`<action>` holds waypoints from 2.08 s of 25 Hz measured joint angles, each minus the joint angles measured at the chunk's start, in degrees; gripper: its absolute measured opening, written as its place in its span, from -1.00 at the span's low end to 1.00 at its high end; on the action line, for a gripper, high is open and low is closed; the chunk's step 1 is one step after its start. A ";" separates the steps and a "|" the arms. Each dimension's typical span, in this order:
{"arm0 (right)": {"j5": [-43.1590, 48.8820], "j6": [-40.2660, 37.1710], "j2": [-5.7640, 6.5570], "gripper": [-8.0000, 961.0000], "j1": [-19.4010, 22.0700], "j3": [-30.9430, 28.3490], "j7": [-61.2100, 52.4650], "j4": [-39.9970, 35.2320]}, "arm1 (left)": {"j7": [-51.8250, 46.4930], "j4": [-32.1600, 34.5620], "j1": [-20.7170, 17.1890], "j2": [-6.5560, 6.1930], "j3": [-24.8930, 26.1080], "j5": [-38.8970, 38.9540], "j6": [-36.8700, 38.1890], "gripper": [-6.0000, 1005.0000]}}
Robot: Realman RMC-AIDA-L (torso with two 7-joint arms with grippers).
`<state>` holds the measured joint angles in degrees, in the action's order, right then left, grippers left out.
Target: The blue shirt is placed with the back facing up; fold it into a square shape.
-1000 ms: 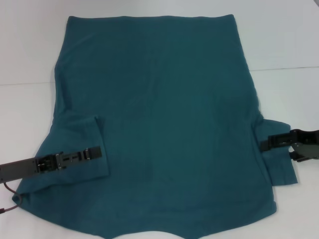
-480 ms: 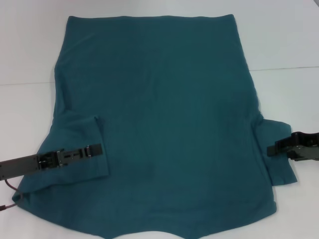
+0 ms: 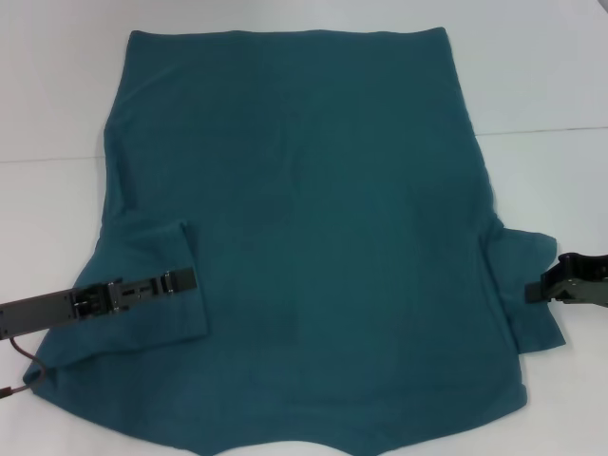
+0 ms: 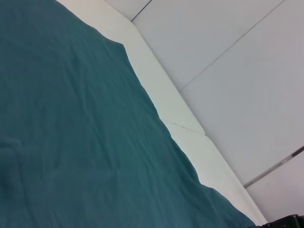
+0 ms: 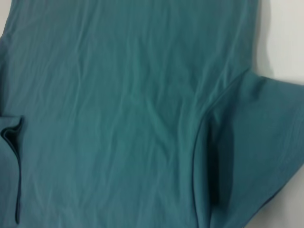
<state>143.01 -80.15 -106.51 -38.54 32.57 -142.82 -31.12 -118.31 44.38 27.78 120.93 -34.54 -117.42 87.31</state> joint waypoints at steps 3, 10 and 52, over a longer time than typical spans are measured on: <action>0.53 0.29 0.10 -0.93 0.02 0.04 -0.01 0.00 | -0.01 0.00 -0.01 0.00 0.00 0.03 0.18 0.76; 5.67 4.05 0.22 -0.96 0.04 0.04 -1.49 -1.17 | -0.49 0.00 -0.21 -0.10 0.00 0.08 0.43 0.76; 13.19 -4.28 1.58 -0.95 -7.74 1.63 -6.34 -8.35 | -1.41 -0.09 -0.64 -0.37 1.32 0.08 -0.05 0.76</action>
<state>156.21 -84.43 -104.93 -46.28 34.20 -149.16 -39.47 -119.71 44.29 27.15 120.56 -33.22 -117.33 87.26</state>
